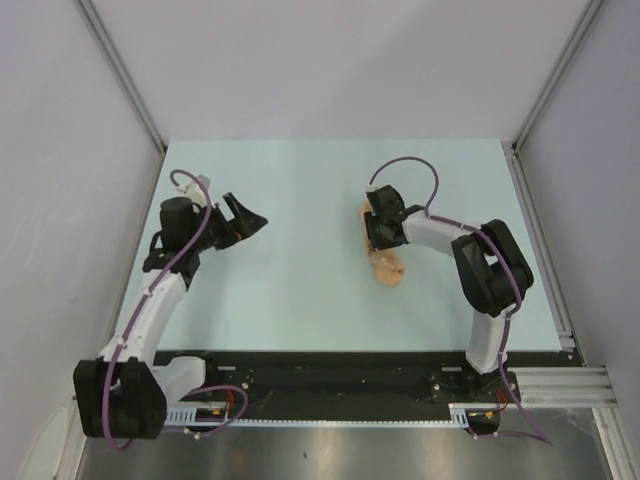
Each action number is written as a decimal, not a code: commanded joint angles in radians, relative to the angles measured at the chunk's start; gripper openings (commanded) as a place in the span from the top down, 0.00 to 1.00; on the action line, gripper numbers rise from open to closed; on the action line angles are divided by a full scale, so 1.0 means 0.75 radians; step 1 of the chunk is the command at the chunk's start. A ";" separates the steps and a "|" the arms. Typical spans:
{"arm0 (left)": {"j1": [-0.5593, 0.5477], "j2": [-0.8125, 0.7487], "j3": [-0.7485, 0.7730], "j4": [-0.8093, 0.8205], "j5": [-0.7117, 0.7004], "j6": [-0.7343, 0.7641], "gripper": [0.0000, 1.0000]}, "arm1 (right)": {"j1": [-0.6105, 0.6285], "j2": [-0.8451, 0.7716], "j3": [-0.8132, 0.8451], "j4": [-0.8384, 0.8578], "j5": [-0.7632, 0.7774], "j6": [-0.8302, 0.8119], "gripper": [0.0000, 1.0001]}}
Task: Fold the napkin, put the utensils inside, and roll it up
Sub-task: Roll the napkin with the utensil
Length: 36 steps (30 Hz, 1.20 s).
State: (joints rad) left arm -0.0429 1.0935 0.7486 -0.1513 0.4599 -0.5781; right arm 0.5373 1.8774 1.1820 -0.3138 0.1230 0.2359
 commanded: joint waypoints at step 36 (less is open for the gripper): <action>0.290 -0.431 0.057 -0.144 0.033 0.456 0.00 | -0.434 -1.098 -0.477 0.261 -0.322 -0.155 0.00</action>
State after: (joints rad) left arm 0.1604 0.8066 0.7933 -0.3004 0.5198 -0.2863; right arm 0.2386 1.1473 0.9211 -0.2161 -0.1398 0.0902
